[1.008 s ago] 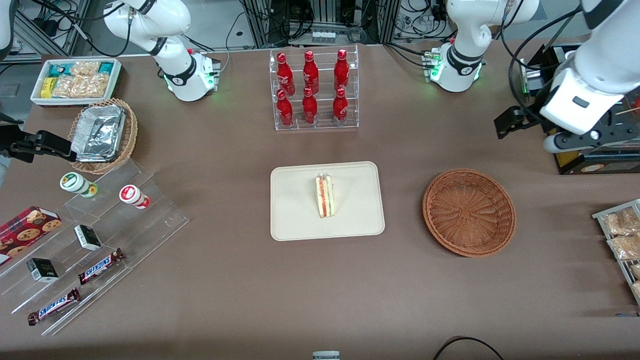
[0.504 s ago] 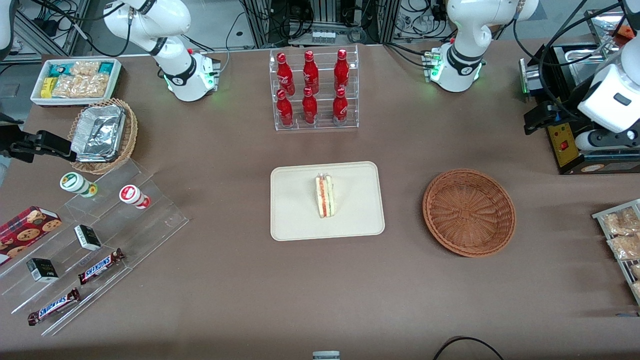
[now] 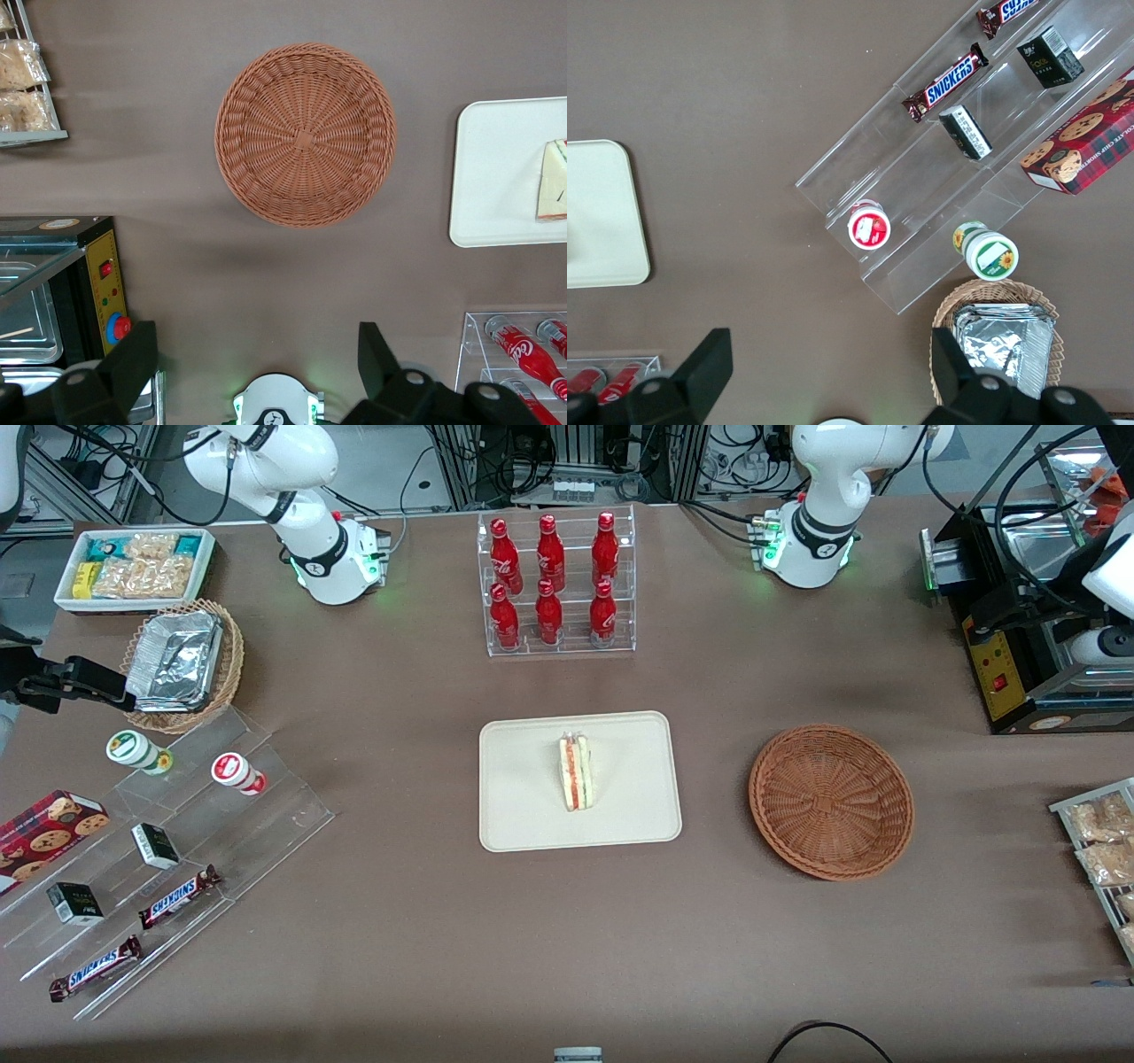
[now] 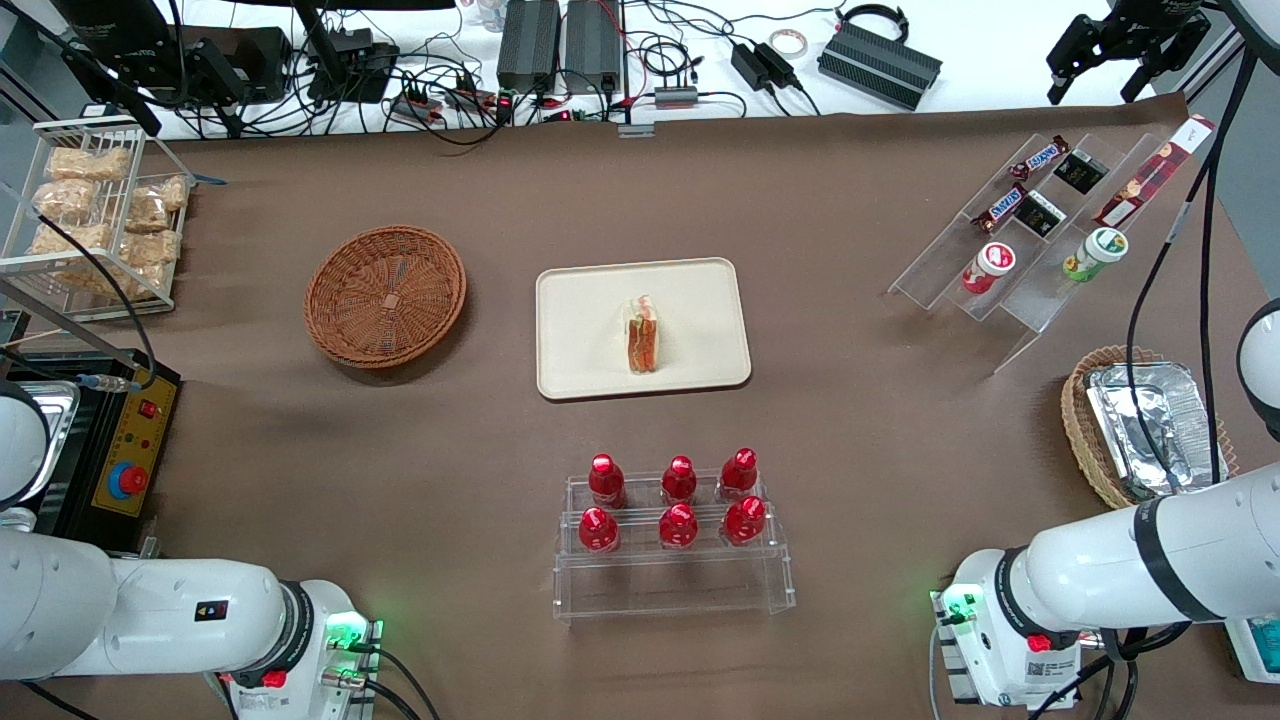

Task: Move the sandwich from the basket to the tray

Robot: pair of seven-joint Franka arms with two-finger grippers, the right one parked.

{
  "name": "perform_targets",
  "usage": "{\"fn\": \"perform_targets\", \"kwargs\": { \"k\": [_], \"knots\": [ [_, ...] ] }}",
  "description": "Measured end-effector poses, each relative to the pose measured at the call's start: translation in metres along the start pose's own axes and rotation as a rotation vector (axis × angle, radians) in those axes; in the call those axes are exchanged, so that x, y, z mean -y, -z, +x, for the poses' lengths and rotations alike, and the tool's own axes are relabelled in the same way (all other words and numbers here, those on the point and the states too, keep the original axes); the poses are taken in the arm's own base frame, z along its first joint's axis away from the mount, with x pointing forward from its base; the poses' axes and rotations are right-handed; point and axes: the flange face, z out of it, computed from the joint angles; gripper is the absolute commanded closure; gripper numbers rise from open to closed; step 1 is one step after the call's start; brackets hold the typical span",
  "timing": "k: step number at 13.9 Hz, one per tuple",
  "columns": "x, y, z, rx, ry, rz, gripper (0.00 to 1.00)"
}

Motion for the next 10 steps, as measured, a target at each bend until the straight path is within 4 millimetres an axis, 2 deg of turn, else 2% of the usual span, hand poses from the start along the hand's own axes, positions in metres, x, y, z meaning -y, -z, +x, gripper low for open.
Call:
{"fn": "perform_targets", "kwargs": {
  "k": [10],
  "knots": [
    [0.0016, -0.0080, 0.0064, 0.016, 0.003, 0.000, 0.00]
  ]
}}
